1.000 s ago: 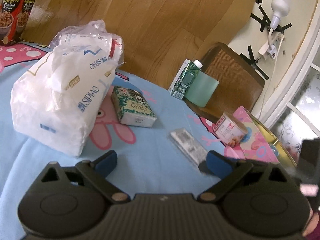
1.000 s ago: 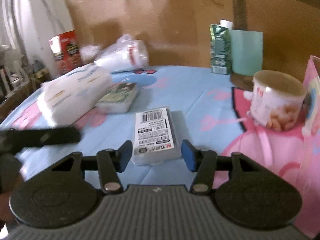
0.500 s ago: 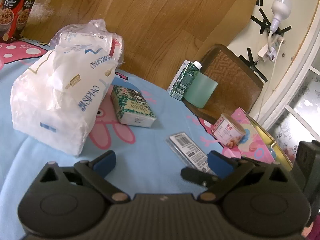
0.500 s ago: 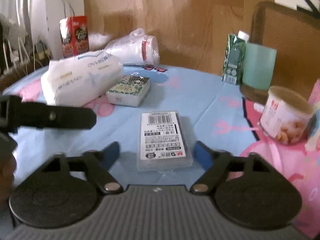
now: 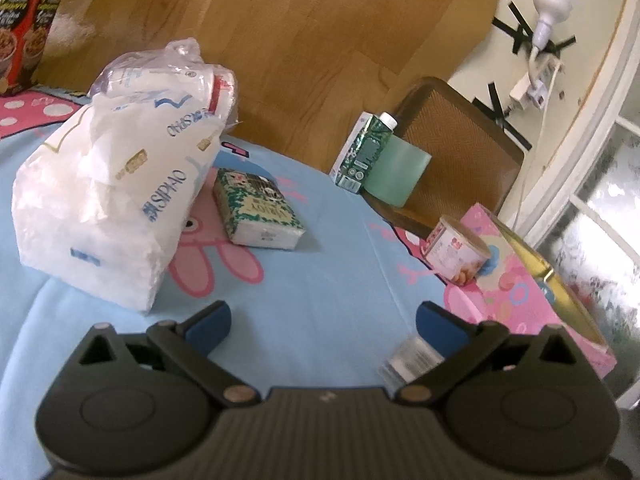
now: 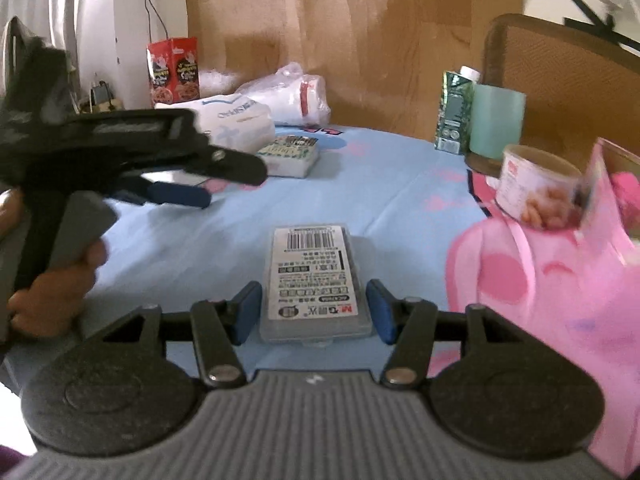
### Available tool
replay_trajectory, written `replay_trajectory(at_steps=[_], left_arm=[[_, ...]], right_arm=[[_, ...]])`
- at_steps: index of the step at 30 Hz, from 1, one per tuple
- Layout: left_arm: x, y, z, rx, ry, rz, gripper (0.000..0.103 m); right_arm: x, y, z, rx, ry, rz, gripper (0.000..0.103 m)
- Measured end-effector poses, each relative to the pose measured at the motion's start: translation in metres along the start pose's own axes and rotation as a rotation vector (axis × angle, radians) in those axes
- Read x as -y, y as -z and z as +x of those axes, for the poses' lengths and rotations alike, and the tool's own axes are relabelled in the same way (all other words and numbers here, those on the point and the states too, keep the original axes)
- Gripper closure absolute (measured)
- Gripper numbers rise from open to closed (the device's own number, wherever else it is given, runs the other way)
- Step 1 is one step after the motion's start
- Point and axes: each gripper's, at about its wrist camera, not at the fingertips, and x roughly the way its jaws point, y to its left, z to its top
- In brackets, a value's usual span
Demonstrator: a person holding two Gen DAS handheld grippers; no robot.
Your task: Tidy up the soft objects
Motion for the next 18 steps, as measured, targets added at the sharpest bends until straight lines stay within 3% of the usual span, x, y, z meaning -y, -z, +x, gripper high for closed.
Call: replay_trajectory(at_steps=[7,13,16,18], left_arm=[[0.022,0.007,-0.001,-0.056,-0.019,0.073,0.001],[0.045,0.015,-0.007,-0.207,0.208,-0.070,0.003],[0.061,0.022,-0.002,-0.268,0.253,-0.068,0.011],[0.070,0.027,0.006,-0.304,0.254,-0.051,0.026]], right_arm=[[0.011,0.022,-0.028,0.040,-0.017,0.135,0.043],[0.027,0.024,-0.032,0.065,-0.073,0.260,0.043],[0.028,0.027,-0.034,0.079,-0.085,0.277,0.043],[0.029,0.029,-0.037,0.090,-0.092,0.285,0.043]])
